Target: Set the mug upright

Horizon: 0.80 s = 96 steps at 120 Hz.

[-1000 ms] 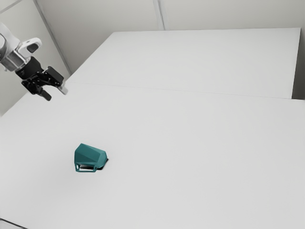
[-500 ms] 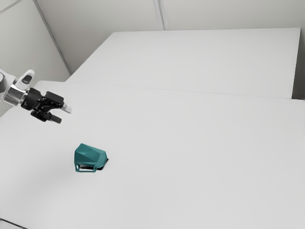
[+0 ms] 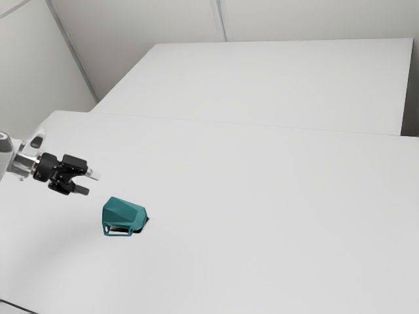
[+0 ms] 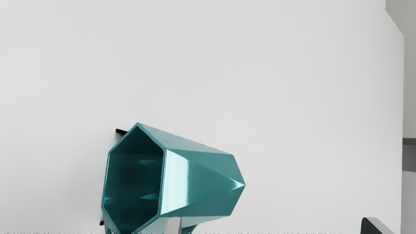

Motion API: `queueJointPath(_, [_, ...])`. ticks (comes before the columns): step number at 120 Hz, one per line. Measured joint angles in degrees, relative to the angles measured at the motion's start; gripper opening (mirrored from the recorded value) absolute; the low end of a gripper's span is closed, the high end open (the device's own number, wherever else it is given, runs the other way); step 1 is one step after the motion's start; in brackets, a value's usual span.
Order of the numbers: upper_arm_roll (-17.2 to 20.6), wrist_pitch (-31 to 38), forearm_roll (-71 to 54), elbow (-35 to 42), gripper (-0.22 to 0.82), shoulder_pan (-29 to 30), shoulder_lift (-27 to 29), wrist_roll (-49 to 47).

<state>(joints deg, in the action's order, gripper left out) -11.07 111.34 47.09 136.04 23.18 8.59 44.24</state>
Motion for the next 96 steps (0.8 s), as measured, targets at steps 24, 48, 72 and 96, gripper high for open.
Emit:
queueJointPath(24, [0.0, -2.7, -0.3, 0.1, 0.60, 1.5, -3.0, 1.2])
queueJointPath(48, [0.0, -4.7, -1.7, -0.1, 0.60, 2.5, -5.3, 0.5])
queueJointPath(72, [0.0, -5.2, -2.8, -3.7, 0.60, 3.2, -9.5, 0.0])
queueJointPath(96, [0.1, -5.2, -2.8, -6.5, 0.60, 2.8, -13.3, -0.3])
